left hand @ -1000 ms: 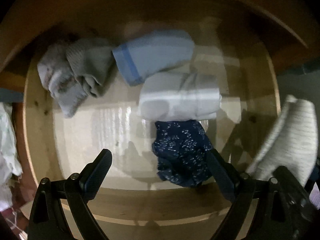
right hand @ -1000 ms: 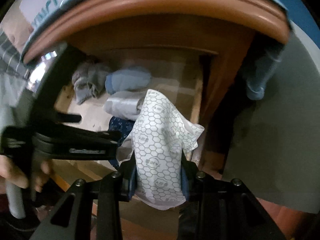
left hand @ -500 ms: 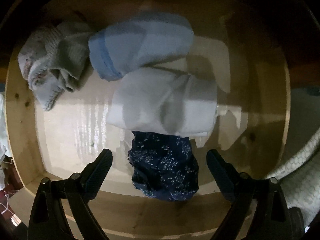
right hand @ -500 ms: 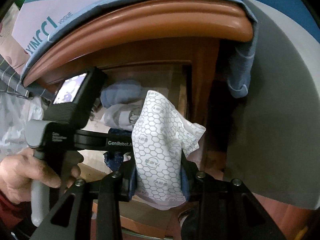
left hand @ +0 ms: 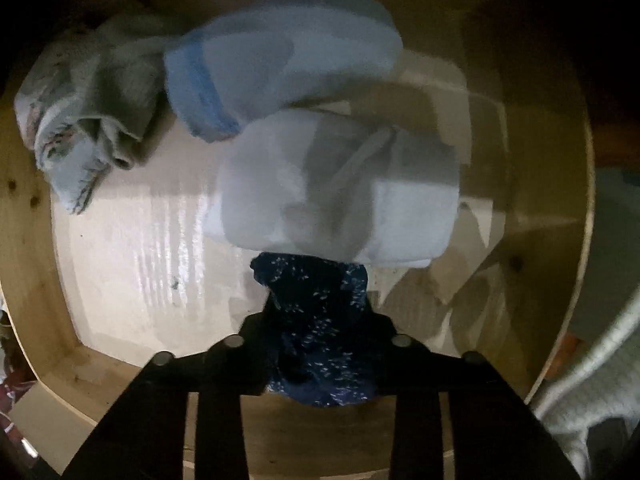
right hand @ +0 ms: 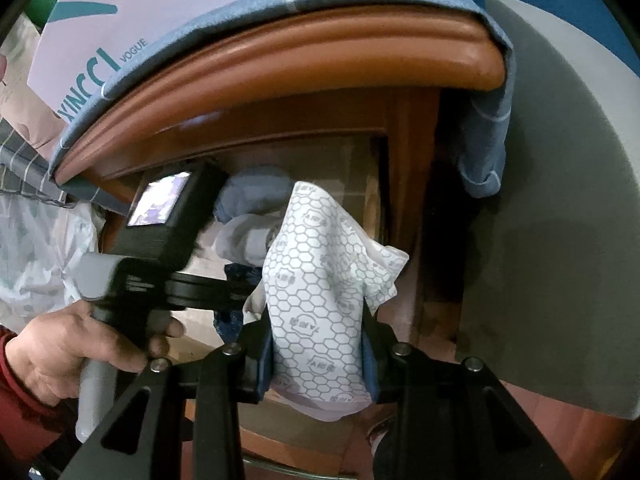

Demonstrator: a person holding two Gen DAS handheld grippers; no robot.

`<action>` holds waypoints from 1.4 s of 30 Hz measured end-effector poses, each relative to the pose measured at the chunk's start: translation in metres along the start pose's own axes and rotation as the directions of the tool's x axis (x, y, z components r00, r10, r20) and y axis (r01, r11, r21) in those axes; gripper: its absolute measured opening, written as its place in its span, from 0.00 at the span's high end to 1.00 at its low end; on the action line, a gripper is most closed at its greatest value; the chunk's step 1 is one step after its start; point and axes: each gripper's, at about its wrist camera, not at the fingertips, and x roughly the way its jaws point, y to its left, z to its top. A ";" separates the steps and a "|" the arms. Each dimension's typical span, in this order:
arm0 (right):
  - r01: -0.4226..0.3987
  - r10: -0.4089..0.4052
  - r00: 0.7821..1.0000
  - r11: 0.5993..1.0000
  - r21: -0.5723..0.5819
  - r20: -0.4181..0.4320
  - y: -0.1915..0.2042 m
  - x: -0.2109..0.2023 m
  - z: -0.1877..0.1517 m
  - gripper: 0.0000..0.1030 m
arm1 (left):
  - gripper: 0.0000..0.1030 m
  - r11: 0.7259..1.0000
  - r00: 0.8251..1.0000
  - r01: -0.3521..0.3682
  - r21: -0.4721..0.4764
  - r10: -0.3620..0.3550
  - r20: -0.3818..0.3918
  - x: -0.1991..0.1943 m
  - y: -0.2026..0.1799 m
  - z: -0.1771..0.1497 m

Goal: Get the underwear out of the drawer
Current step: 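Grasp the white hexagon-print underwear with the right tool while the left tool grasps the navy floral underwear, then lift the navy floral underwear with the left tool over the white shoe box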

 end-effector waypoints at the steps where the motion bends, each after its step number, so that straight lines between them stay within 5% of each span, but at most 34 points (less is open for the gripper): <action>1: -0.002 0.002 1.000 1.000 0.001 -0.003 -0.001 0.002 0.000 0.66 | 0.74 1.000 1.000 0.002 0.005 -0.002 0.006 -0.006 0.008 -0.004; 8: 0.006 -0.006 1.000 1.000 -0.024 0.013 0.005 0.004 0.000 0.66 | 0.75 0.999 0.992 -0.011 0.032 0.007 0.127 -0.041 0.021 -0.022; 18: 0.041 -0.040 0.999 0.998 -0.054 0.022 0.017 0.008 -0.008 0.66 | 0.75 0.996 0.947 -0.081 0.025 0.069 0.313 -0.090 0.022 -0.065; 24: 0.056 -0.055 0.998 0.996 -0.066 0.023 0.019 0.010 -0.004 0.66 | 0.75 0.989 0.906 -0.137 0.053 0.103 0.412 -0.124 0.045 -0.103; 30: 0.075 -0.074 0.997 0.995 -0.066 0.015 0.021 0.017 -0.003 0.66 | 0.75 0.988 0.871 -0.131 0.086 0.073 0.487 -0.156 0.052 -0.130; 42: 0.088 -0.085 0.995 0.995 -0.050 0.050 0.022 0.016 -0.005 0.66 | 0.75 0.991 0.772 -0.116 0.072 0.044 0.635 -0.262 0.069 -0.169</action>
